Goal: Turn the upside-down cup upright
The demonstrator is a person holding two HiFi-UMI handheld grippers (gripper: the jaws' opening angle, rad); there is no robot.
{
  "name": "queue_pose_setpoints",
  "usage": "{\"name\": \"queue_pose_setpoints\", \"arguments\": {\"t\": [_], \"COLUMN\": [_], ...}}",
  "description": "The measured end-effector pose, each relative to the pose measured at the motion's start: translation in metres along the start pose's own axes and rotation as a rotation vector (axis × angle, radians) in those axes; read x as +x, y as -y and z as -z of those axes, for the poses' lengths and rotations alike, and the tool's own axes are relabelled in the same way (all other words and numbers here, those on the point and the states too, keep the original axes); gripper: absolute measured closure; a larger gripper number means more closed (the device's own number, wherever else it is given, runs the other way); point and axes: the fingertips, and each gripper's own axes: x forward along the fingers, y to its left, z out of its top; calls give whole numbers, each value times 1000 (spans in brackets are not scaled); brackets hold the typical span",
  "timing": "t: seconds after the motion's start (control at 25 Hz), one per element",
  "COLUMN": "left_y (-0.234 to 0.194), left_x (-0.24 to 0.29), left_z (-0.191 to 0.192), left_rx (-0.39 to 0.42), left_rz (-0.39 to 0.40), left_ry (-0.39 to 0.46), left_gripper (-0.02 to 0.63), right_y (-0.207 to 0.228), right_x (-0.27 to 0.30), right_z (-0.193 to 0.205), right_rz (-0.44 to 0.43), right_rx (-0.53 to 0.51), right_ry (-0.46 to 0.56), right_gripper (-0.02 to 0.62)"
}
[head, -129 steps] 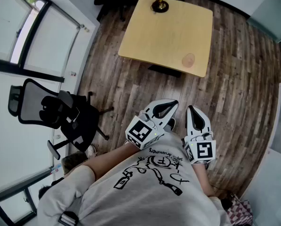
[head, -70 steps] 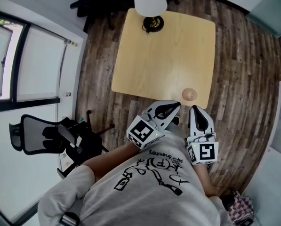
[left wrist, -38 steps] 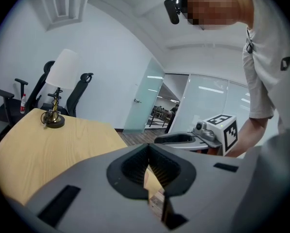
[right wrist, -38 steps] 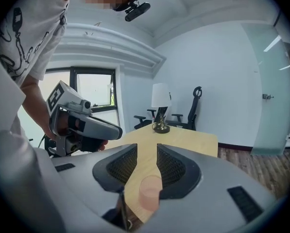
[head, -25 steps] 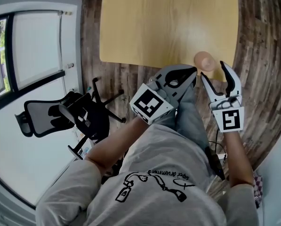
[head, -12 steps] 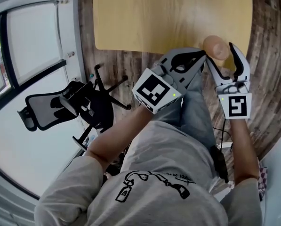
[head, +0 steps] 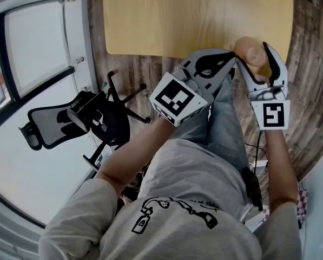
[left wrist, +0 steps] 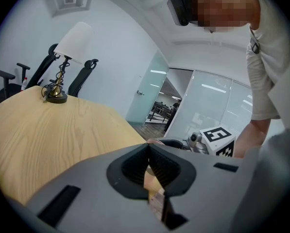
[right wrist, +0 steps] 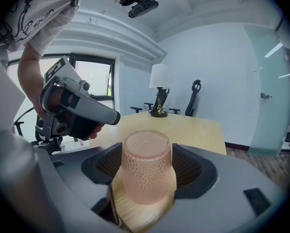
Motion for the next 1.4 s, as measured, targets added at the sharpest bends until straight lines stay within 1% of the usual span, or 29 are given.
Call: {"name": "queue_pose_setpoints", "arguments": {"t": [0.28, 0.52, 0.68, 0.76, 1.12, 1.4], "left_y": [-1, 0, 2, 4, 11, 19], "left_x": [-2, -5, -7, -8, -10, -11], "left_z": [3, -1, -7, -10, -28, -40], "left_rx": [-17, -28, -40, -47, -51, -45], "left_rz": [-8, -14, -9, -2, 16, 18], "left_ry": [-6, -7, 4, 13, 44, 56], "left_gripper": [597, 597, 597, 597, 597, 596], "right_y": [2, 6, 8, 10, 26, 41], "right_x": [-1, -3, -8, -10, -21, -33], "right_z": [-2, -13, -17, -24, -61, -75], "right_rz": [0, -5, -24, -27, -10, 5], "right_rx": [26, 55, 53, 72, 222, 472], "right_ry": [-2, 3, -25, -19, 44, 92], "right_gripper": [287, 287, 287, 287, 287, 287]}}
